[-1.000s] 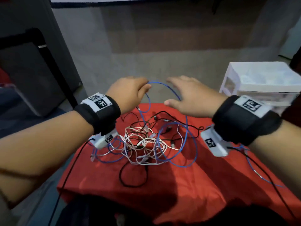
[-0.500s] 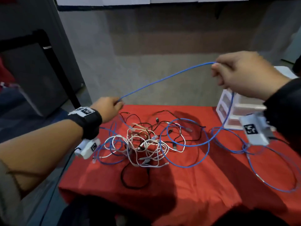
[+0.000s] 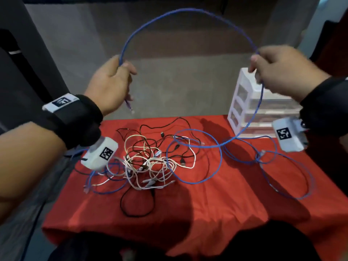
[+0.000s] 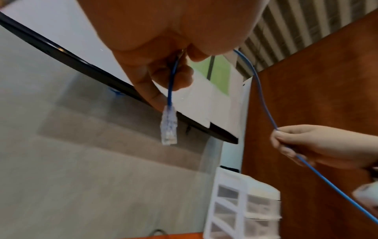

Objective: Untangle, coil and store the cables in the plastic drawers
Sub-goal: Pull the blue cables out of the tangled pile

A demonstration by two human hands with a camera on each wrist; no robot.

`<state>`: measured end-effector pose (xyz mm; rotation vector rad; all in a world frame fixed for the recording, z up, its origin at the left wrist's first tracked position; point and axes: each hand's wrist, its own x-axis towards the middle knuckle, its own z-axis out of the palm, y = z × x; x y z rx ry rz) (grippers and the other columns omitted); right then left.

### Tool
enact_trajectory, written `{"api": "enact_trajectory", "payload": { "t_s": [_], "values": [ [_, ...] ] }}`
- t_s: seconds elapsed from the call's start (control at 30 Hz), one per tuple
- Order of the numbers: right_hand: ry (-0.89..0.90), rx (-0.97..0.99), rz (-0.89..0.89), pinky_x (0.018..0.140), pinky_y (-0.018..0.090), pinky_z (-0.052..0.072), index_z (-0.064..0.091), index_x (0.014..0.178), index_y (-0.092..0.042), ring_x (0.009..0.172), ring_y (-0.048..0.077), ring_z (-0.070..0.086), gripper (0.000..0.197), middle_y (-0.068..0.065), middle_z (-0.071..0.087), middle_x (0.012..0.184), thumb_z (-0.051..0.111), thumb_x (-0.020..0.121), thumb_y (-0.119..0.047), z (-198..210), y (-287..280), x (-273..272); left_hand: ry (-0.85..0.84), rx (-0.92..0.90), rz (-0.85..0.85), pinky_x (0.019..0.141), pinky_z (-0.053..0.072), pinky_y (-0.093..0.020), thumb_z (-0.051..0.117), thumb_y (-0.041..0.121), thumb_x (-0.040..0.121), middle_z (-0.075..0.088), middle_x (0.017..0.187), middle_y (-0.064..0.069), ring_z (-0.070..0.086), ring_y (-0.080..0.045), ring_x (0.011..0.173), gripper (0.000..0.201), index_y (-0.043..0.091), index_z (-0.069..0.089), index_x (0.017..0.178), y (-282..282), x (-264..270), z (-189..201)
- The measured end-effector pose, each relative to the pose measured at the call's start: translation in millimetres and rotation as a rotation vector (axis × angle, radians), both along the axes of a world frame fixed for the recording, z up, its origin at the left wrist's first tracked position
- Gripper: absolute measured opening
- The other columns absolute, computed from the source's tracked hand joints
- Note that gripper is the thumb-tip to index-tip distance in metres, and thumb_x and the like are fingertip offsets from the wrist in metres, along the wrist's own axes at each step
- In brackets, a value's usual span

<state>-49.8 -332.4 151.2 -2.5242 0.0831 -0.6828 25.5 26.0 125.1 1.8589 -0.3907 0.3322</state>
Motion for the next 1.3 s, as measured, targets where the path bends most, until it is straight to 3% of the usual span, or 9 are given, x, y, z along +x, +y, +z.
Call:
{"api": "enact_trajectory", "payload": {
  "t_s": [0.1, 0.33, 0.4, 0.47, 0.53, 0.63, 0.87, 1.1, 1.3],
  "values": [
    [-0.055, 0.014, -0.061, 0.060, 0.031, 0.042, 0.068, 0.087, -0.017, 0.061, 0.025, 0.053, 0.035, 0.011, 0.063, 0.074, 0.047, 0.101, -0.040, 14, -15, -15, 0.162, 0.170, -0.159, 0.050, 0.048, -0.030, 0.041, 0.012, 0.103, 0.043, 0.067, 0.000, 0.040, -0.009, 0.042, 0.023, 0.020, 0.057, 0.088, -41, -21, -18],
    [0.616, 0.073, 0.045, 0.041, 0.027, 0.049, 0.063, 0.094, -0.004, 0.040, 0.020, 0.060, 0.029, 0.008, 0.069, 0.061, 0.045, 0.107, -0.023, -83, -14, -36, 0.583, 0.700, -0.238, 0.049, 0.045, -0.022, 0.029, 0.063, 0.103, 0.060, 0.070, -0.005, 0.059, -0.023, 0.056, 0.060, 0.013, 0.062, 0.109, -103, -69, -119],
    [0.774, 0.169, 0.076, 0.040, 0.025, 0.049, 0.057, 0.088, -0.001, 0.037, 0.019, 0.059, 0.033, 0.005, 0.067, 0.052, 0.042, 0.109, -0.021, -122, -5, -42, 0.576, 0.813, -0.217, 0.066, 0.060, -0.033, 0.038, 0.068, 0.096, 0.071, 0.093, -0.012, 0.071, -0.031, 0.079, 0.059, 0.017, 0.064, 0.108, -105, -70, -135],
    [0.877, 0.275, 0.096, 0.039, 0.026, 0.049, 0.057, 0.090, 0.005, 0.041, 0.022, 0.060, 0.036, 0.011, 0.068, 0.058, 0.042, 0.109, -0.022, -154, 4, -44, 0.465, 1.047, -0.142, 0.104, 0.048, -0.041, 0.046, 0.063, 0.095, 0.063, 0.129, -0.019, 0.057, -0.040, 0.122, 0.053, 0.022, 0.061, 0.124, -100, -61, -148],
    [0.956, 0.344, 0.091, 0.041, 0.029, 0.051, 0.060, 0.103, 0.014, 0.050, 0.029, 0.061, 0.045, 0.027, 0.070, 0.081, 0.044, 0.108, -0.028, -179, 14, -40, 0.476, 1.146, -0.029, 0.113, 0.039, -0.043, 0.052, 0.071, 0.085, 0.047, 0.143, -0.021, 0.046, -0.043, 0.134, 0.073, 0.024, 0.048, 0.140, -93, -45, -161],
    [1.025, 0.420, 0.089, 0.041, 0.031, 0.054, 0.060, 0.113, 0.016, 0.057, 0.031, 0.062, 0.052, 0.027, 0.067, 0.087, 0.051, 0.105, -0.034, -204, 33, -32, 0.563, 1.122, 0.041, 0.100, 0.052, -0.041, 0.056, 0.081, 0.059, 0.061, 0.132, -0.013, 0.062, -0.037, 0.115, 0.094, 0.027, 0.047, 0.136, -89, -21, -176],
    [0.861, 0.394, 0.027, 0.052, 0.043, 0.058, 0.055, 0.098, -0.007, 0.059, 0.032, 0.063, 0.022, 0.018, 0.066, 0.072, 0.061, 0.099, -0.029, -227, 70, -19, 0.513, 1.121, 0.088, 0.065, 0.045, -0.029, 0.066, 0.050, 0.084, 0.064, 0.078, -0.007, 0.061, -0.029, 0.075, 0.040, 0.012, 0.060, 0.073, -89, -9, -179],
    [0.828, 0.240, 0.018, 0.061, 0.054, 0.063, 0.053, 0.092, -0.012, 0.061, 0.036, 0.070, 0.007, 0.012, 0.064, 0.067, 0.056, 0.089, -0.007, -224, 77, -15, 0.437, 0.925, 0.056, 0.068, 0.049, -0.028, 0.066, 0.032, 0.084, 0.071, 0.085, -0.006, 0.067, -0.028, 0.084, 0.017, 0.017, 0.063, 0.077, -79, -22, -168],
    [0.612, 0.307, 0.108, 0.055, 0.045, 0.061, 0.054, 0.088, -0.013, 0.054, 0.029, 0.063, 0.015, 0.013, 0.064, 0.074, 0.049, 0.085, 0.001, -201, 74, -8, 0.533, 0.361, -0.042, 0.052, 0.043, -0.029, 0.058, 0.027, 0.088, 0.054, 0.051, -0.006, 0.051, -0.022, 0.043, 0.023, 0.013, 0.056, 0.069, -85, -59, -110]
  ]
}}
